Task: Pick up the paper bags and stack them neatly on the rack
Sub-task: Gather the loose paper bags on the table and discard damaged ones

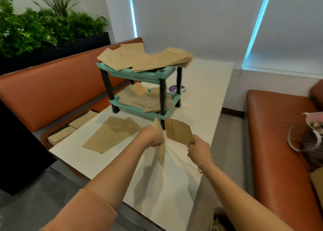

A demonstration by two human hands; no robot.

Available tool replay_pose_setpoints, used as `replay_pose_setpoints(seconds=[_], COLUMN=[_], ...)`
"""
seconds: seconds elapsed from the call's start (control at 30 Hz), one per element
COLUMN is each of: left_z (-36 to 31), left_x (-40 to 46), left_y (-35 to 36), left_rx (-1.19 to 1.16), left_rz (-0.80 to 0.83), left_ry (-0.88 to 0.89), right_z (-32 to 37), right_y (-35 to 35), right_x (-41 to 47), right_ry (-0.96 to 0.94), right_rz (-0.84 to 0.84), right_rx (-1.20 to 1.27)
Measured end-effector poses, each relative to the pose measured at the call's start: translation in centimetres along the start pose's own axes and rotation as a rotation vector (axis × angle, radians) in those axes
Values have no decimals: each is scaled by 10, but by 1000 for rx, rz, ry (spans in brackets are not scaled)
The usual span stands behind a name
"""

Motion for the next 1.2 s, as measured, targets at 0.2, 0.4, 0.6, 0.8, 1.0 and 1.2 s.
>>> replay_pose_setpoints(seconds=[0.2, 0.4, 0.6, 0.8, 1.0, 1.2], left_z=[-81, -136, -146, -111, -78, -66], left_x=[-45, -67, -69, -52, -32, -30], left_y=[75, 163, 246, 302, 332, 348], left_rx=[-21, -326, -303, -67, -220, -193], left_rz=[-5, 88, 178, 224, 214, 235], left_ry=[143, 39, 49, 120, -28, -91], right_z=[-80, -171, -271, -348, -380, -370], right_y=[-81, -137, -137, -97, -62, -49], right_x=[-2, -18, -48, -82, -89, -87], right_ry=[80, 242, 440, 602, 641, 617], right_rz=[-75, -140, -10, 146, 303, 445], right_rx=[-39, -31, -220, -291, -344, -244])
Point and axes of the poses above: each hand's wrist, its own x-axis towards the middle knuckle, its own y-axis out of the palm, z = x × y, the point moved 3 cm from there along x, towards the middle knuckle, and after that the axes turned 7 degrees about -z, right-handed, at the moved point
